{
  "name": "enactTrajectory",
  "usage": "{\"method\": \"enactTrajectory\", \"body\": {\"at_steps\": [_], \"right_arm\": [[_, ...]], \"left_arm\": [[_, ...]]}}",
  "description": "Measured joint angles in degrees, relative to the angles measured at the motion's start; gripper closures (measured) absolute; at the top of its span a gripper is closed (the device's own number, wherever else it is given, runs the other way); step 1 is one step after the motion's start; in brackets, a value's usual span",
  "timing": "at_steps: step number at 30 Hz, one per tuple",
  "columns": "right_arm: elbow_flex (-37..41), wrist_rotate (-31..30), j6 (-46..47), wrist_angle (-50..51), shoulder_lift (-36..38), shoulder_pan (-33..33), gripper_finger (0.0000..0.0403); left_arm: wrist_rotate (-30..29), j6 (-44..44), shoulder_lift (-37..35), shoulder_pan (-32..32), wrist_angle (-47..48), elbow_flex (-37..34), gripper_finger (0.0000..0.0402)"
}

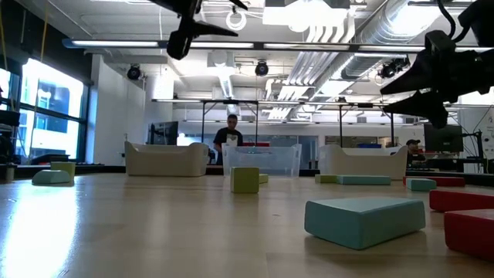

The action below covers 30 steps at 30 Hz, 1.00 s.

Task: Sort & place blocks by color
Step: Put the blue block into the white bin

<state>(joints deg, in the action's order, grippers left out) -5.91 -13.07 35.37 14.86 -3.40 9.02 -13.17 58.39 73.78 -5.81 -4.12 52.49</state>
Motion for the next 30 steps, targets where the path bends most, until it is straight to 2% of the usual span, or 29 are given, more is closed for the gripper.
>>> {"method": "enactTrajectory", "body": {"at_steps": [4,9,16,20,27,30], "right_arm": [[0.00,1.19,-0.90,-4.11,-0.02,0.00,0.0197],[-0.02,1.15,-6.49,-11.89,-0.39,0.00,0.0197],[-5.30,0.83,-10.13,-9.41,-5.96,0.00,0.0197],[-11.50,-0.85,-16.13,-3.69,-12.67,0.00,0.0197],[-22.65,0.01,-19.56,15.91,-26.45,0.11,0.0197],[-25.13,0.05,-19.57,17.29,-31.73,0.11,0.0197]], "left_arm": [[-1.00,-0.44,-0.51,0.25,1.26,0.00,0.0211],[-1.88,-3.17,-2.54,-1.04,4.55,0.07,0.0211],[-2.05,-7.68,-6.60,-4.17,10.03,0.07,0.0211],[-2.05,-10.49,-8.49,-6.31,13.23,0.07,0.0211],[-0.17,-14.99,-10.58,-9.71,19.29,0.07,0.0211],[1.03,-17.17,-11.06,-11.27,21.24,0.07,0.0211]]}}
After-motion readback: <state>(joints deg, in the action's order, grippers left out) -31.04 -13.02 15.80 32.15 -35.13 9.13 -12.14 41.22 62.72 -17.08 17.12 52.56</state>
